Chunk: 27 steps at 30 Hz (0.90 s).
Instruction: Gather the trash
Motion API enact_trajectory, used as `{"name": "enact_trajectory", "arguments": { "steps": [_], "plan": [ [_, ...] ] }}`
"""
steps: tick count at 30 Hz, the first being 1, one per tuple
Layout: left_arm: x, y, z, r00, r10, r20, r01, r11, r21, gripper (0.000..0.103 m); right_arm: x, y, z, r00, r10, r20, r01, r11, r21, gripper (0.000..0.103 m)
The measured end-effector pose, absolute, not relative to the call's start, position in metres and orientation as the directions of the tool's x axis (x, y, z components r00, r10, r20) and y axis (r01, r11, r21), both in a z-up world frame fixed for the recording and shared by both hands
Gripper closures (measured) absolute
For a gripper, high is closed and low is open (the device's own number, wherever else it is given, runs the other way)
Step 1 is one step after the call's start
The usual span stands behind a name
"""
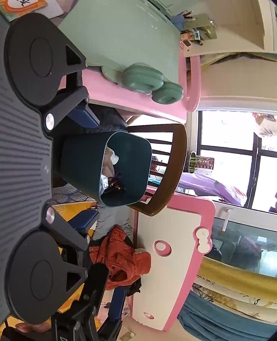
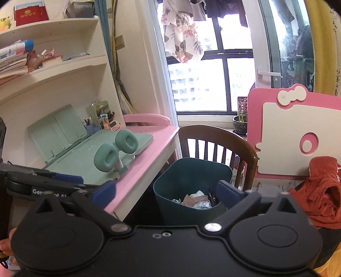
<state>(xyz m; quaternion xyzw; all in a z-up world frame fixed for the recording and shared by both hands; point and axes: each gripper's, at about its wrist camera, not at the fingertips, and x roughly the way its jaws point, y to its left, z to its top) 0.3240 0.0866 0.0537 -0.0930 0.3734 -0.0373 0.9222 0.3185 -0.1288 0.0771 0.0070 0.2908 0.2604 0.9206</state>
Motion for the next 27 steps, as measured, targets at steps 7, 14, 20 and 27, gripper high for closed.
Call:
{"name": "enact_trajectory", "arguments": {
  "steps": [7,14,20,27],
  "plan": [
    [0.311,0.087,0.060,0.742,-0.143,-0.656,0.013,0.980,-0.199,0.001,0.311,-0.130,0.080,0.701,0.484,-0.524,-0.458,0.868,0.189,0.000],
    [0.305,0.086,0.065,0.753,-0.137,-0.644,0.014,0.981,-0.192,0.001,0.305,-0.125,0.084,0.716,0.473,-0.513,-0.462,0.872,0.160,0.000],
    [0.302,0.090,0.068,0.761,-0.127,-0.636,0.003,0.981,-0.192,0.001,0.300,-0.124,0.086,0.719,0.476,-0.507,-0.466,0.871,0.157,0.000],
    [0.299,0.095,0.072,0.768,-0.121,-0.629,-0.007,0.980,-0.197,0.001,0.296,-0.121,0.088,0.725,0.471,-0.503,-0.463,0.873,0.151,0.000]
  ]
}}
